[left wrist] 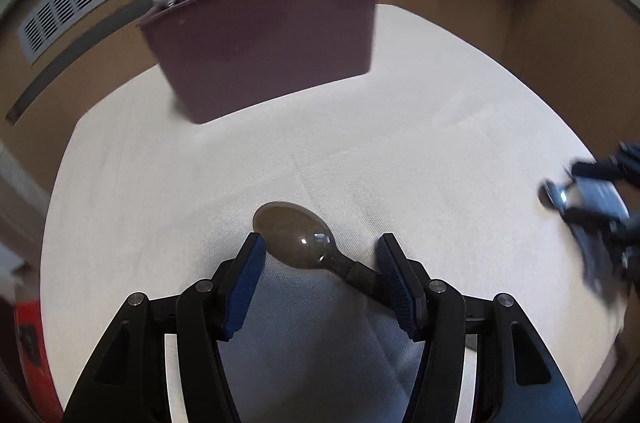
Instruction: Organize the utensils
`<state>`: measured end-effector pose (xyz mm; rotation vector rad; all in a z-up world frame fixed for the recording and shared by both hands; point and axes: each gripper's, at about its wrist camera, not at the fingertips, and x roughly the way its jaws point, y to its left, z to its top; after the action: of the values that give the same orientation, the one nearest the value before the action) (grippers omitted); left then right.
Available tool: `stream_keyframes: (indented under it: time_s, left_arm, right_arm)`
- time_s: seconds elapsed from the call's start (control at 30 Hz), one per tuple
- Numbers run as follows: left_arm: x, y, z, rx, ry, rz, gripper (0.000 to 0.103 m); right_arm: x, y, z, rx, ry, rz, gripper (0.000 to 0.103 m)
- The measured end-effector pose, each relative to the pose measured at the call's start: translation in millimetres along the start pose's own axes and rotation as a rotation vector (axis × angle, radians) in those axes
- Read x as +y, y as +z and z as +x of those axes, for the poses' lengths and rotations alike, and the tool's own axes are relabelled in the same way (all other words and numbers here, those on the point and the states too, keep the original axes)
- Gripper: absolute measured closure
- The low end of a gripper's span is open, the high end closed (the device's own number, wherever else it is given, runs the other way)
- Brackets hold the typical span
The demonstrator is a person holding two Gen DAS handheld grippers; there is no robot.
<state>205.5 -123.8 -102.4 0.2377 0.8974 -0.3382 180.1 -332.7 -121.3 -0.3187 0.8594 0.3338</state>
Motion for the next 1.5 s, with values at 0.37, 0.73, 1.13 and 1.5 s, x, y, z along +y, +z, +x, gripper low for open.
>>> stream_keyframes:
  time_s: [0.37, 0.73, 1.13, 1.5]
  left_arm:
    - [75.8, -16.7, -9.3, 0.055, -0.015, -0.012, 0.041]
    - [101.0, -22.4, -17.2, 0.169, -0.097, -0.311, 0.043]
    - [33.1, 9.2, 12.4, 0.042, -0.041, -0.072, 0.043]
    - [4.4, -17.8, -27.4, 0.008, -0.028, -0.018, 0.043]
  right_arm:
    - [-7.3, 34.0, 26.3, 0.084, -0.01, 0.241, 0.049]
    - [52.2, 36.9, 26.0, 0.047, 0.001, 0.215, 0.036]
    - [43.7, 36.9, 10.5, 0.069, 0.073, 0.042, 0.06]
    - [-54.4, 5.5, 4.1, 0.103, -0.162, 0.281, 0.084]
